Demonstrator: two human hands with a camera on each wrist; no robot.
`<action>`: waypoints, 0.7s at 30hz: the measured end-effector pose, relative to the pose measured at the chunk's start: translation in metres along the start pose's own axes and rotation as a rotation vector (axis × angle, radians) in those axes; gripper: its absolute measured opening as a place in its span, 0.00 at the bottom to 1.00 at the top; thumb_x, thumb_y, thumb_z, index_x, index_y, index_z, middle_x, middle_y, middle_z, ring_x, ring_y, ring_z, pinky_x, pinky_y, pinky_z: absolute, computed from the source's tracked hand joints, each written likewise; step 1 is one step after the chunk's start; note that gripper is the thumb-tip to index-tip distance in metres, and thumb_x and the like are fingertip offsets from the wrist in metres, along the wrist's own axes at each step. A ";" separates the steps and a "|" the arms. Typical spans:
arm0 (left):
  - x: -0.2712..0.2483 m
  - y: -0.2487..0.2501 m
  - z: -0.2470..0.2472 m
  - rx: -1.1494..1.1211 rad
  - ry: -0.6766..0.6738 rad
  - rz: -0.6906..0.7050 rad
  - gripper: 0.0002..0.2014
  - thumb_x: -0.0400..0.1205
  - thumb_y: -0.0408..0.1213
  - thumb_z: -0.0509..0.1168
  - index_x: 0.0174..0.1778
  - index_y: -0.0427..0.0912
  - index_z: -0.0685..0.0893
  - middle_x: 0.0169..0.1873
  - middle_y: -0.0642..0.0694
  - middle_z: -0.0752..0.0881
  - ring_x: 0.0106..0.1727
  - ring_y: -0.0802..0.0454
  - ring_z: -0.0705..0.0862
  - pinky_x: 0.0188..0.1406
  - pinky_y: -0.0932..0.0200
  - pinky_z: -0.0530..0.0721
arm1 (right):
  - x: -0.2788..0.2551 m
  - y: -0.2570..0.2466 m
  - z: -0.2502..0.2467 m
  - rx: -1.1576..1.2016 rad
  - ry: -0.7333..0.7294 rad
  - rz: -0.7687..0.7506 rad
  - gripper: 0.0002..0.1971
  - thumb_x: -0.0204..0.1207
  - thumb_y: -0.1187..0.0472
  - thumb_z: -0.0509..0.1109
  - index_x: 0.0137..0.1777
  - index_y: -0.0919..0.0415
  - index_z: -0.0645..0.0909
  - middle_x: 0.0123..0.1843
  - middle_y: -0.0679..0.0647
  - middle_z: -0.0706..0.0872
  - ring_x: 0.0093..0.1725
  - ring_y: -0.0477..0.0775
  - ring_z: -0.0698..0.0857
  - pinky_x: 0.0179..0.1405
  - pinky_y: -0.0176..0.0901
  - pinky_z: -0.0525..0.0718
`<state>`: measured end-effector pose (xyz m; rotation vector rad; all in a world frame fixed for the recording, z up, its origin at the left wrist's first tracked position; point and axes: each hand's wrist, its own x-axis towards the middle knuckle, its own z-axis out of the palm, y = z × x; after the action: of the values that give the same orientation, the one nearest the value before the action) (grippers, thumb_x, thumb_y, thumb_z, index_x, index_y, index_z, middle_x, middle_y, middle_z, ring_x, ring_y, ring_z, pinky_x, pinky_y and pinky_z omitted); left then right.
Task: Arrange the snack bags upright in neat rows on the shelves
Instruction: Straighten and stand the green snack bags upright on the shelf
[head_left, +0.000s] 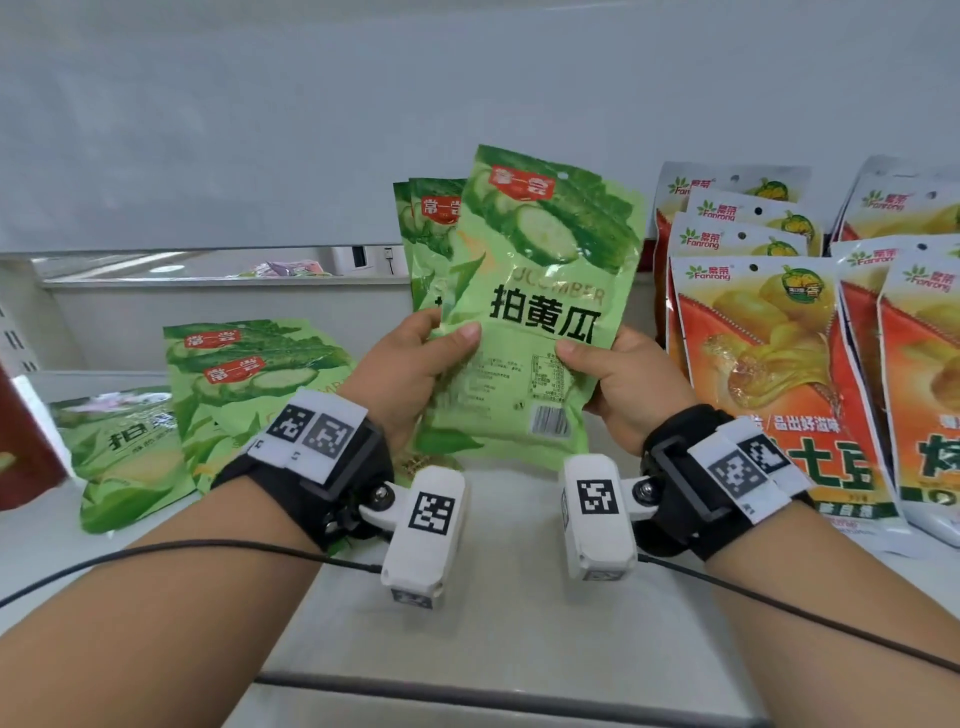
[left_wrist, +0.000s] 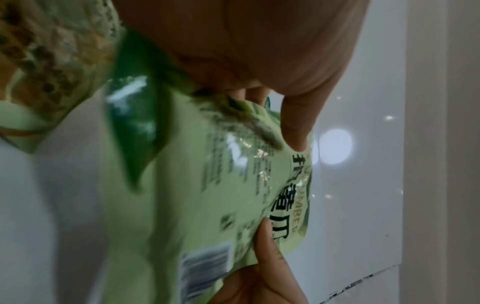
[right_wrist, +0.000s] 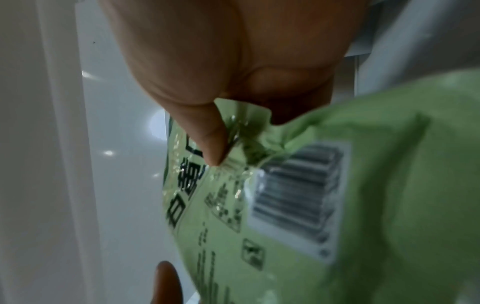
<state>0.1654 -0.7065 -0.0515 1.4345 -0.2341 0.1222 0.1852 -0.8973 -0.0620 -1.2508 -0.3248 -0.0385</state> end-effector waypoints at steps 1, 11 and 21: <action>0.002 0.002 0.002 0.014 -0.010 0.002 0.32 0.69 0.45 0.71 0.69 0.38 0.76 0.48 0.45 0.91 0.46 0.49 0.90 0.39 0.56 0.88 | -0.001 0.000 0.000 0.001 -0.012 0.009 0.10 0.77 0.74 0.65 0.47 0.58 0.83 0.37 0.49 0.91 0.37 0.48 0.90 0.32 0.38 0.86; -0.001 0.009 0.016 0.083 0.015 0.008 0.30 0.62 0.39 0.74 0.61 0.38 0.80 0.48 0.42 0.90 0.53 0.41 0.87 0.66 0.31 0.77 | -0.006 -0.013 0.007 0.106 0.084 -0.140 0.06 0.79 0.69 0.63 0.49 0.60 0.81 0.43 0.55 0.88 0.42 0.53 0.87 0.47 0.47 0.87; 0.002 0.005 0.014 0.114 0.075 0.016 0.07 0.79 0.28 0.67 0.49 0.44 0.83 0.38 0.50 0.91 0.41 0.51 0.88 0.46 0.53 0.84 | -0.007 -0.013 0.009 0.123 0.079 -0.173 0.07 0.79 0.67 0.64 0.45 0.57 0.83 0.38 0.51 0.89 0.39 0.49 0.87 0.43 0.44 0.87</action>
<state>0.1654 -0.7199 -0.0450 1.5389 -0.1794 0.2044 0.1741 -0.8943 -0.0488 -1.0942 -0.3605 -0.2130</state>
